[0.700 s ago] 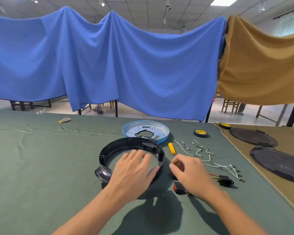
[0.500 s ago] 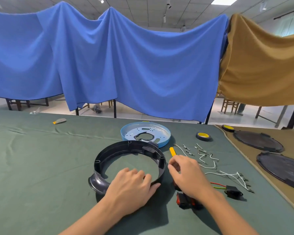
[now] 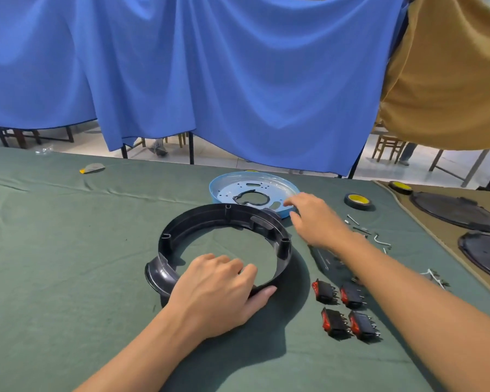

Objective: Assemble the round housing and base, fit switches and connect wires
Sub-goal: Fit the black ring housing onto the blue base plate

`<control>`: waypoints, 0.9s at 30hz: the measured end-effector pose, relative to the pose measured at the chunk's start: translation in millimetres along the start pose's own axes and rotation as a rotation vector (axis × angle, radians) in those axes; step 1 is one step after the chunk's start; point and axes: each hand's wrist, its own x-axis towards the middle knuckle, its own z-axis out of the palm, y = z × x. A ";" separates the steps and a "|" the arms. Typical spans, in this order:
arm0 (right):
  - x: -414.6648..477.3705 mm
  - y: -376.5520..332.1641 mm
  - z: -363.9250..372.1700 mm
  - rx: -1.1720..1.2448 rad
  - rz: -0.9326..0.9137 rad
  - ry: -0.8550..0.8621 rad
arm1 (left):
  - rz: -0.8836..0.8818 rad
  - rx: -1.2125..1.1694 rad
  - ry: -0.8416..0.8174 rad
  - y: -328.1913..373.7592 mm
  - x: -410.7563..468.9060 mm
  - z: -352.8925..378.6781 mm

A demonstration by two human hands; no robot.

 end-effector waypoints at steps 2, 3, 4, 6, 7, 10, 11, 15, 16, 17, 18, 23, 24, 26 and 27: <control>14.1 -0.6 5.7 -0.086 0.003 -0.084 | 0.000 -0.008 -0.008 -0.2 -0.5 -0.5; 19.9 -0.7 8.0 -0.138 0.002 -0.128 | 0.000 -0.013 -0.005 0.2 -0.9 -0.3; 25.3 -0.1 10.1 -0.189 -0.004 -0.163 | -0.002 -0.014 -0.009 0.5 -0.9 -0.6; 34.2 2.8 14.0 -0.272 -0.026 -0.199 | -0.005 -0.012 -0.016 0.7 -0.6 -1.0; 37.8 3.8 14.8 -0.307 -0.039 -0.198 | -0.004 -0.011 -0.014 0.6 -0.5 -1.0; 45.4 5.2 17.0 -0.385 -0.085 -0.152 | 0.001 -0.012 -0.003 0.7 -0.2 -1.3; 46.7 5.2 18.1 -0.391 -0.099 -0.140 | 0.002 -0.012 0.003 1.0 -0.3 -1.3; 47.0 4.5 23.4 -0.367 -0.131 -0.096 | 0.004 -0.008 -0.001 0.6 -0.2 -0.7; 46.5 3.8 23.9 -0.378 -0.148 -0.070 | 0.008 -0.005 -0.004 0.5 -0.2 -0.4; 45.8 2.8 23.9 -0.394 -0.169 -0.048 | 0.012 -0.004 -0.005 0.5 -0.2 -0.6; 45.4 2.0 22.9 -0.410 -0.192 -0.028 | 0.019 -0.003 -0.001 0.3 0.0 -1.0; 41.0 3.4 10.7 -0.501 -0.290 0.060 | 0.056 -0.023 0.017 1.7 0.4 -4.3; 39.1 5.1 8.3 -0.530 -0.302 0.080 | 0.064 -0.026 0.016 2.0 0.1 -4.5; 33.1 10.0 3.1 -0.583 -0.291 0.101 | 0.093 -0.025 0.012 2.1 0.1 -4.1; 29.0 13.3 0.1 -0.604 -0.279 0.106 | 0.113 -0.022 0.010 2.2 0.6 -3.8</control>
